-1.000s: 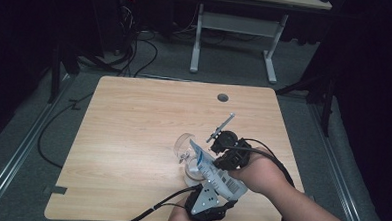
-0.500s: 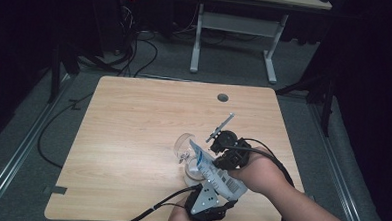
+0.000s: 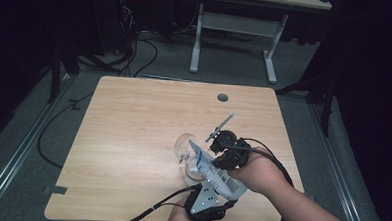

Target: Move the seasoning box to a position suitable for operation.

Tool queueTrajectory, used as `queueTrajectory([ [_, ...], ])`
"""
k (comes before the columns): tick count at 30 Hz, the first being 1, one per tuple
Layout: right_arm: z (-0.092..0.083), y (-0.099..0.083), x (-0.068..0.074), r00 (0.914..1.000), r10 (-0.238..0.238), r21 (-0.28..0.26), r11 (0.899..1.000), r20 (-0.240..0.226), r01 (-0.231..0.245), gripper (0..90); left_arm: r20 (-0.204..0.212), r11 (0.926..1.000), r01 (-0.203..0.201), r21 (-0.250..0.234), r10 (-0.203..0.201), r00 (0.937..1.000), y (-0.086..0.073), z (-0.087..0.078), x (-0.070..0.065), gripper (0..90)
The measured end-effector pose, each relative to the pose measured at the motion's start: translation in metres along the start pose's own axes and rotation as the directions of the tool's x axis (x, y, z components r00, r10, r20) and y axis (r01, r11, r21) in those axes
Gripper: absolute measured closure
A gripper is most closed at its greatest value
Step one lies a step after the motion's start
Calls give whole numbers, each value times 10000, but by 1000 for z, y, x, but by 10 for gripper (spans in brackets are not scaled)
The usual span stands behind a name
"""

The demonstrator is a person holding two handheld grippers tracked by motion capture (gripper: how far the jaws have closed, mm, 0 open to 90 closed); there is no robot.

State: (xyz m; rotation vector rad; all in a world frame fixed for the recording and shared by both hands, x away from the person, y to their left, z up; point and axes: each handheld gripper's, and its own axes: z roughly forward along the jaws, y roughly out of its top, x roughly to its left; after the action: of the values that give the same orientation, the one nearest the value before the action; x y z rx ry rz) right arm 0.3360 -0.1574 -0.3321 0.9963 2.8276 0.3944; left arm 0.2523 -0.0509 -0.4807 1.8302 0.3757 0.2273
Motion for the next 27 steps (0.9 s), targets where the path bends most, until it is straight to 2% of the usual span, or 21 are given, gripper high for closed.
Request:
queueTrajectory([
  [27,-2,-1,0,10000,-23,21,10000,21,23,896,-16,9999,-102,-33,102,9999,1,0,-2,590],
])
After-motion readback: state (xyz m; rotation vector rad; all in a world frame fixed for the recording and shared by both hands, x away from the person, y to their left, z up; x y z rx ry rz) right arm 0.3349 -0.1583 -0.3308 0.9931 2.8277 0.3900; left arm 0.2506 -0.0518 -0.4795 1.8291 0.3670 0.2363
